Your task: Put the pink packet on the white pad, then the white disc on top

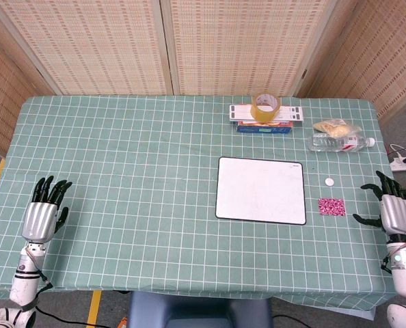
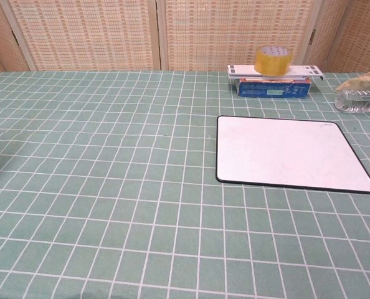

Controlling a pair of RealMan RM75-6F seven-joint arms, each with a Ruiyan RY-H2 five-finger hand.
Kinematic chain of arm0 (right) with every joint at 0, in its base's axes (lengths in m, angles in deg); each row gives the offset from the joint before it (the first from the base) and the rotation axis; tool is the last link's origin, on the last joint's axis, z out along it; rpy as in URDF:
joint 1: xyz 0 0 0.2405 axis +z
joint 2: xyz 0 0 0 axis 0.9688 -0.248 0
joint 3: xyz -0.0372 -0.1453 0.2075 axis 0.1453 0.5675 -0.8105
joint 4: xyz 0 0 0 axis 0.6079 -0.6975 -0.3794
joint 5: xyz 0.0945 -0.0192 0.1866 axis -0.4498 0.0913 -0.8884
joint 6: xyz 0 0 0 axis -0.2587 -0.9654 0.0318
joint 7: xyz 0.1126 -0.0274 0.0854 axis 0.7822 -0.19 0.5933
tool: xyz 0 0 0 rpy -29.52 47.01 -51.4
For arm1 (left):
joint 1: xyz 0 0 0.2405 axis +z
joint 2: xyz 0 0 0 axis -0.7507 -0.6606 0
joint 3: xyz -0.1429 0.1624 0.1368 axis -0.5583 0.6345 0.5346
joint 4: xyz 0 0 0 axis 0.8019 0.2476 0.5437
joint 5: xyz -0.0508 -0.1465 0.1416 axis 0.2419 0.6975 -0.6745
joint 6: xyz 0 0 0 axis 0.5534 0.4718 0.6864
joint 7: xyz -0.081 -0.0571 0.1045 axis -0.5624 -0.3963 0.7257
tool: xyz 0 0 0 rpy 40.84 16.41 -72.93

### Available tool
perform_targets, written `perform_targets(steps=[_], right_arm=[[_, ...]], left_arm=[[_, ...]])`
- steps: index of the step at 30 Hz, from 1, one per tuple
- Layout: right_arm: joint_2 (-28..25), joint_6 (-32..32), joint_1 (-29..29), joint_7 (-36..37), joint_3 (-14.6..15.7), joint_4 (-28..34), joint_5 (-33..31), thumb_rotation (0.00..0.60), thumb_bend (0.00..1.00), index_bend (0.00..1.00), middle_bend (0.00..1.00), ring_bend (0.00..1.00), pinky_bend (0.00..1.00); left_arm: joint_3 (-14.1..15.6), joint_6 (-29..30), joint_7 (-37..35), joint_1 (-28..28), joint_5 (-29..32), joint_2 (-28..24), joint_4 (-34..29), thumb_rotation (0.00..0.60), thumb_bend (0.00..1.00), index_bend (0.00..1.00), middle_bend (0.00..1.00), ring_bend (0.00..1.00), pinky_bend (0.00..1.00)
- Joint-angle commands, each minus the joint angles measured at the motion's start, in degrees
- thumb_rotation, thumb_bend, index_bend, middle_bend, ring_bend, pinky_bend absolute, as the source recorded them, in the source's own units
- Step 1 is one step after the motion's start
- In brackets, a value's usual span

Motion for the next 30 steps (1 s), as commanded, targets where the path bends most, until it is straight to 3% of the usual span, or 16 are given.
perform_targets(steps=[1, 17, 30], right_arm=[[0.1, 0.1, 0.1, -0.2, 0.1, 0.0, 0.1, 0.600, 0.00, 0.32, 0.00, 0.00, 0.00], [-0.5, -0.7, 0.2, -2.1, 0.5, 1.4, 0.9, 0.600, 0.00, 0.33, 0.00, 0.00, 0.00], [-2.3, 6.9, 4.4, -17.5, 1.4, 4.6, 0.0, 0.600, 0.00, 0.35, 0.00, 0.00, 0.00]], left_arm=[[-0.2, 0.4, -0.1, 0.0, 0.0, 0.0, -0.2, 0.600, 0.39, 0.17, 0.17, 0.00, 0.00], [-0.2, 1.7, -0.3, 0.8, -0.1, -0.5, -1.5, 0.600, 0.39, 0.17, 0.17, 0.00, 0.00], [-0.9, 2.5, -1.8, 0.4, -0.1, -0.8, -2.0, 0.600, 0.39, 0.18, 0.19, 0.00, 0.00]])
